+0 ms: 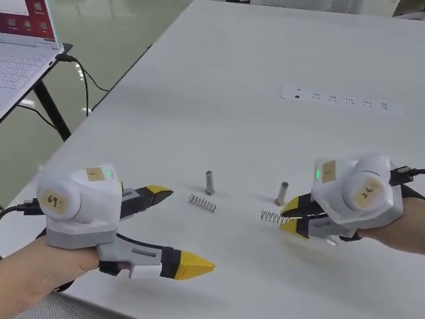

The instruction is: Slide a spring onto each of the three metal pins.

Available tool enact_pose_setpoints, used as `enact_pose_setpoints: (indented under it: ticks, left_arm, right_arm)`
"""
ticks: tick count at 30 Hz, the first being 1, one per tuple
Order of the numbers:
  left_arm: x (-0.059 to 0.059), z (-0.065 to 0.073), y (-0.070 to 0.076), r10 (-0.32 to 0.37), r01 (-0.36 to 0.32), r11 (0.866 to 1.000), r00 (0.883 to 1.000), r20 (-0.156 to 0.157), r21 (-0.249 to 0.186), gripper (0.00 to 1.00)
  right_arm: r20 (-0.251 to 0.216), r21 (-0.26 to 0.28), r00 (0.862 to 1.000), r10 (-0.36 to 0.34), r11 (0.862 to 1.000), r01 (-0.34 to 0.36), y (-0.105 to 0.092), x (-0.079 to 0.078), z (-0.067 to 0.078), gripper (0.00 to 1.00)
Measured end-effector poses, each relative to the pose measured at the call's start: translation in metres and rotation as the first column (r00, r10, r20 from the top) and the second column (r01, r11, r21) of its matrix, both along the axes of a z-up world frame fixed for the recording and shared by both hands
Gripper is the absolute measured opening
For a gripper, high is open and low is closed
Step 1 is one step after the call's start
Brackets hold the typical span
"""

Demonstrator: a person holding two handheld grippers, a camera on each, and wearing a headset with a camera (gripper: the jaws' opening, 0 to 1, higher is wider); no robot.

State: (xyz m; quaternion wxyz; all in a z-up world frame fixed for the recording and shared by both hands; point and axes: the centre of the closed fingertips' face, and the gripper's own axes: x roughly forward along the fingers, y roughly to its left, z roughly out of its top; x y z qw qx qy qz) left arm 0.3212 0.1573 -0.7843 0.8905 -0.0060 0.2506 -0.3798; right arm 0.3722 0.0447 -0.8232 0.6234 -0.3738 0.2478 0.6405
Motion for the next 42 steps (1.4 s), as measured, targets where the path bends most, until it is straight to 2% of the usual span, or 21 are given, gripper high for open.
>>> enact_pose_setpoints:
  ticks: [5,10,19,22,26,32,37,42]
  left_arm:
    - [-0.004,0.001,-0.013,-0.043,0.043,0.999,0.999,-0.009,-0.017,0.84]
    - [-0.003,-0.001,-0.034,-0.102,0.102,0.995,0.995,-0.01,-0.014,0.83]
    - [0.01,-0.001,-0.066,-0.19,0.19,0.982,0.982,0.022,-0.016,0.74]
    - [0.01,0.001,-0.077,-0.227,0.228,0.974,0.973,0.036,-0.017,0.72]
    - [0.011,-0.002,-0.091,-0.262,0.263,0.965,0.964,0.04,-0.02,0.65]
    - [0.01,-0.004,-0.105,-0.298,0.3,0.954,0.953,0.056,-0.024,0.48]
    - [0.013,0.002,-0.114,-0.308,0.312,0.948,0.948,0.075,-0.054,0.36]
    - [0.013,0.001,-0.118,-0.322,0.326,0.944,0.944,0.076,-0.056,0.25]
  right_arm:
    - [-0.003,0.0,1.0,0.003,1.0,-0.003,-0.008,-0.006,0.003,0.08]
    - [-0.003,-0.004,0.999,0.036,0.999,-0.036,-0.01,-0.019,0.005,0.08]
    - [0.008,0.015,0.998,0.07,0.997,-0.07,-0.013,-0.032,0.018,0.08]
    - [0.01,0.019,0.997,0.071,0.997,-0.071,-0.013,-0.034,0.021,0.08]
    - [0.015,0.022,0.997,0.073,0.997,-0.073,-0.014,-0.037,0.023,0.08]
    - [0.016,0.021,0.996,0.085,0.996,-0.085,-0.015,-0.044,0.023,0.08]
    - [0.017,0.027,0.996,0.092,0.995,-0.092,-0.014,-0.046,0.025,0.08]
    - [0.022,0.039,0.995,0.095,0.995,-0.096,-0.013,-0.047,0.03,0.08]
